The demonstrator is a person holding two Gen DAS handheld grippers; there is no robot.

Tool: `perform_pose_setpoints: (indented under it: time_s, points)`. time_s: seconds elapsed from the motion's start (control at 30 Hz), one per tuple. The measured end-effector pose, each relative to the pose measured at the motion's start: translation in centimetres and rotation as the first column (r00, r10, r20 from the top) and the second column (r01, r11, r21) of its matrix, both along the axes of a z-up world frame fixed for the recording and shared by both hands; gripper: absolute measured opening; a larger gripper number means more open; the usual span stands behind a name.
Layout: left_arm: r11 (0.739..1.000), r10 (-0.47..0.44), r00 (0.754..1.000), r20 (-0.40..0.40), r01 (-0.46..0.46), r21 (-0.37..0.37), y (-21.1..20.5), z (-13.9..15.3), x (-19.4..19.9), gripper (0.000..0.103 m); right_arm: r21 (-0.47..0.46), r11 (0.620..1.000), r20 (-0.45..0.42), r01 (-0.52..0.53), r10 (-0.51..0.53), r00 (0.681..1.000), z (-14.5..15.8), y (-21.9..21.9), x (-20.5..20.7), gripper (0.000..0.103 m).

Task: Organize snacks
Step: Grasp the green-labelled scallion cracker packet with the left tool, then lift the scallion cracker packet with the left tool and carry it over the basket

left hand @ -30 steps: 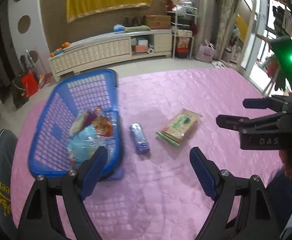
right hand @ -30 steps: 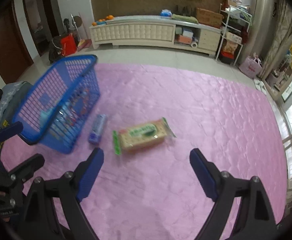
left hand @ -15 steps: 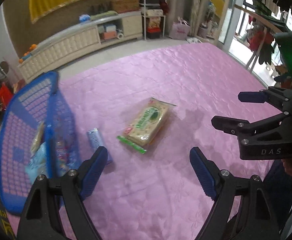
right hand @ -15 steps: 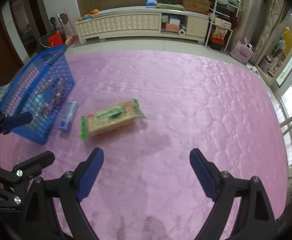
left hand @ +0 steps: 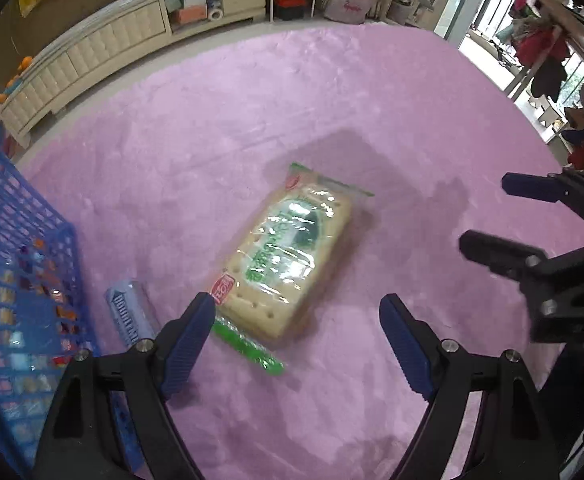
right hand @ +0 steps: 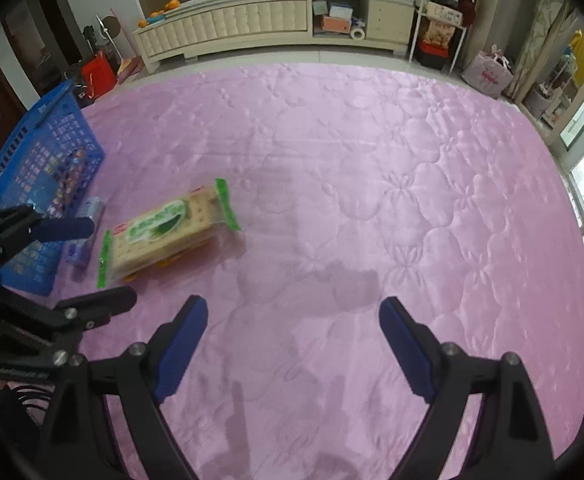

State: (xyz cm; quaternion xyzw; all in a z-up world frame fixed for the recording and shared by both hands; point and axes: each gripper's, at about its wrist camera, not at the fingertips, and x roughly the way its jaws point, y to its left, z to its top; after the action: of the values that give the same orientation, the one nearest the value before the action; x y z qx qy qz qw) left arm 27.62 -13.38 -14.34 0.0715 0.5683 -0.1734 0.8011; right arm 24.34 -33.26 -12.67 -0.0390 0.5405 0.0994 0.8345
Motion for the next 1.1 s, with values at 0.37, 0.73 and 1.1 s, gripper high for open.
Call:
perform_pose_setpoints:
  time_s: [0.37, 0.73, 1.1]
  points:
    - [0.998, 0.011, 1.000, 0.027, -0.009, -0.070, 0.7, -1.0, 2.2, 0.083, 0.064, 0.997, -0.027, -0.031, 0.033, 0.999, -1.5, -0.4, 1.3, 0.090]
    - [0.992, -0.014, 1.000, 0.006, 0.014, -0.124, 0.7, -1.9, 4.0, 0.073, 0.104, 0.994, -0.042, 0.009, -0.004, 0.999, -1.5, -1.8, 1.3, 0.090]
    - [0.988, 0.014, 1.000, -0.011, -0.015, -0.154, 0.8, -1.4, 0.6, 0.063, 0.116, 0.993, -0.071, 0.025, -0.017, 0.997, -1.1, -1.9, 0.2, 0.090]
